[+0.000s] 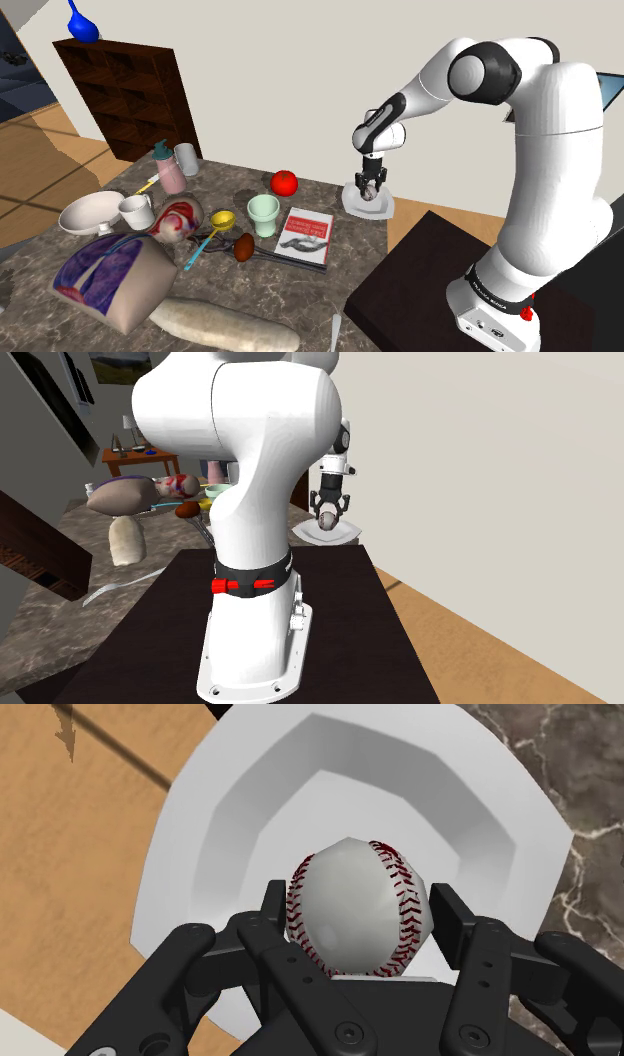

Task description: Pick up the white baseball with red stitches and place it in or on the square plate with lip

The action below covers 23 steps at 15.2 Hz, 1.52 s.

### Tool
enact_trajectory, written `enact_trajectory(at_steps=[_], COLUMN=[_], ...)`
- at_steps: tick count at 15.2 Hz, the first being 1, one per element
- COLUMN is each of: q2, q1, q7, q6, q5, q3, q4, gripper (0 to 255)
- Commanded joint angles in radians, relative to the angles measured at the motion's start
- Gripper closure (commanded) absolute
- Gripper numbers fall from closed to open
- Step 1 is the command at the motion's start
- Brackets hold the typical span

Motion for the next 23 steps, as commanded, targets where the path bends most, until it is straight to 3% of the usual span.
enact_trajectory(at_steps=[1,7,8,13,17,23], q2=[0.008,0.008,0.008,0.008,-0.071,-0.071], q1=[-0.001,-0.001,-0.001,-0.001,0.003,0.003], q7=[-0.001,-0.001,-0.001,-0.001,0.009,0.009], q6=[0.007,0.007,0.007,0.007,-0.104,-0.104], q5=[0.001,0.001,0.001,0.001,-0.014,-0.015], q3=[0.001,0.001,0.001,0.001,-0.010,-0.010], q4=[0.002,0.002,0.002,0.002,0.035,0.035], gripper=[255,255,0,0,0,0])
